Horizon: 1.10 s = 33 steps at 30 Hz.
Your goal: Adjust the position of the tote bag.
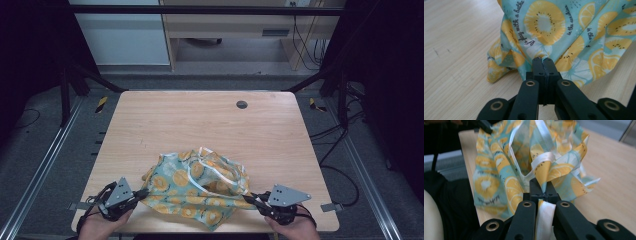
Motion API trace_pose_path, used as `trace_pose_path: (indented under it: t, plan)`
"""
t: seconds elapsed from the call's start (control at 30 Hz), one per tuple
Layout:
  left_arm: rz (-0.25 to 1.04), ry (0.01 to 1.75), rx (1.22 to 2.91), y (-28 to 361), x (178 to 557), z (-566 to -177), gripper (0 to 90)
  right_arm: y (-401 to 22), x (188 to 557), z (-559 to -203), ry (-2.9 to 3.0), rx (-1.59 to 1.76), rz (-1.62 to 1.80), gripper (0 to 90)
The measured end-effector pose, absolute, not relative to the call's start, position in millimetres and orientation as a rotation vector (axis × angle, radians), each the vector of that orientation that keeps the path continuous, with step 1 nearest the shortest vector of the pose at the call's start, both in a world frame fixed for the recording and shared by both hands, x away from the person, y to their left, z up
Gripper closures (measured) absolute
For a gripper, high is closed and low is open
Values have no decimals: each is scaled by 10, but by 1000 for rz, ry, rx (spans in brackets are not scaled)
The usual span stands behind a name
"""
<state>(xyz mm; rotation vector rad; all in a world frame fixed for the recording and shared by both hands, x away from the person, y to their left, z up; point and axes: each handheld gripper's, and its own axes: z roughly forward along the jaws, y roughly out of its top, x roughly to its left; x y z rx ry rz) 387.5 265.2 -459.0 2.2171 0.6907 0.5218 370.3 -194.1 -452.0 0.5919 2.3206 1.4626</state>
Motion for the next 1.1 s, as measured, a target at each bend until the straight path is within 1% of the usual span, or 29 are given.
trace_pose_path:
  t: [0.13,0.23,0.4,0.47,0.57,0.83,1.1]
  plan:
    - [509,720,2275,2595,3988,-4676,900,-1883,3775,-4604,2384,627,1387,890]
    - [530,732,2324,2538,4104,-4739,900,-1828,3852,-4686,2442,652,1317,889]
    - [551,730,2371,2513,4172,-4779,900,-1769,4002,-4773,2485,729,1239,883]
    - [563,742,2368,2494,4224,-4793,900,-1761,4031,-4786,2488,749,1229,880]
    - [615,728,2386,2469,4299,-4789,900,-1756,4074,-4796,2483,768,1228,877]
    - [600,784,2368,2434,4488,-4853,900,-1725,4169,-4820,2479,825,1194,876]
    - [624,815,2355,2377,4651,-4903,900,-1715,4309,-4830,2442,915,1180,870]
